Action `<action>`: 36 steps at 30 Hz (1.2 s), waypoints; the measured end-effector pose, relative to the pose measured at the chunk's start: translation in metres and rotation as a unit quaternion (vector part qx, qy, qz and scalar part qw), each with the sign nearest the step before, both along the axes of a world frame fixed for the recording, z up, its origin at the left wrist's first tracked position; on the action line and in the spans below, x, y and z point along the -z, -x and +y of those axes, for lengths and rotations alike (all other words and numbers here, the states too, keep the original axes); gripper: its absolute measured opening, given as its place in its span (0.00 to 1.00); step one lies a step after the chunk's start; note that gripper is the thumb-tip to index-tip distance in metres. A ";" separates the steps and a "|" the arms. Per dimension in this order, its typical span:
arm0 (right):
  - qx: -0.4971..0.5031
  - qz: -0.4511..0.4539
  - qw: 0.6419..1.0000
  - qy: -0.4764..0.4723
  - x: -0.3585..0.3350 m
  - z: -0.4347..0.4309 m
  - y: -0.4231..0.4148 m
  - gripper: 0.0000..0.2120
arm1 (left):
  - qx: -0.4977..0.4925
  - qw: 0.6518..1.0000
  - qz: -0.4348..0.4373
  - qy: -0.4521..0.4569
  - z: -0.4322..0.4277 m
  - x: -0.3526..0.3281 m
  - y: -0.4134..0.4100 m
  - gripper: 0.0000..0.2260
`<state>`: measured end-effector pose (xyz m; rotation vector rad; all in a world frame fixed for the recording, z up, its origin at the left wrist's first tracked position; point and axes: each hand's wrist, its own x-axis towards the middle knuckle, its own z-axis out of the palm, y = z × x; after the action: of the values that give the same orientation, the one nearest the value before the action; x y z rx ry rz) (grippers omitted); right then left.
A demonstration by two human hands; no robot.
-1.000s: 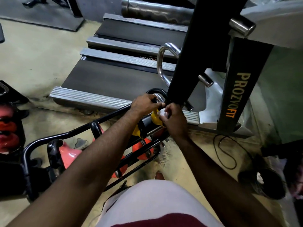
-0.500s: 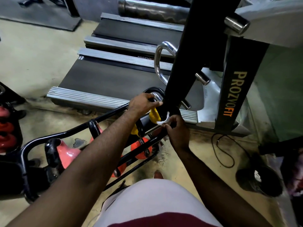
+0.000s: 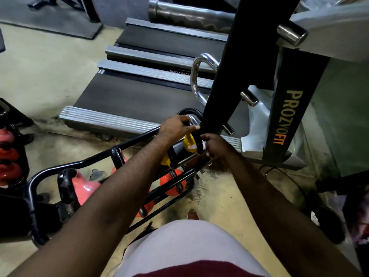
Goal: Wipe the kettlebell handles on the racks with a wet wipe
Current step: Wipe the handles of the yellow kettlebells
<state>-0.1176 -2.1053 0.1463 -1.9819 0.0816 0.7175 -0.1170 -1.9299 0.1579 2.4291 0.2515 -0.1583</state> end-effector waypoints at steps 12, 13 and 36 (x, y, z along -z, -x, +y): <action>0.076 0.063 0.994 -0.039 -0.015 -0.007 0.009 0.11 | 0.013 1.000 -0.009 -0.013 -0.004 0.000 0.003 0.24; 0.069 0.042 0.996 -0.040 -0.012 -0.011 0.015 0.13 | 0.012 1.000 -0.008 -0.014 -0.003 0.001 0.005 0.25; 0.050 -0.298 0.945 0.127 0.008 0.022 0.011 0.11 | 0.010 1.000 -0.016 -0.002 0.004 0.002 0.003 0.25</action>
<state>-0.1290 -2.0832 0.1381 -2.3435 -0.0939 0.0166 -0.1199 -1.9262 0.1561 2.4366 0.2141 -0.1267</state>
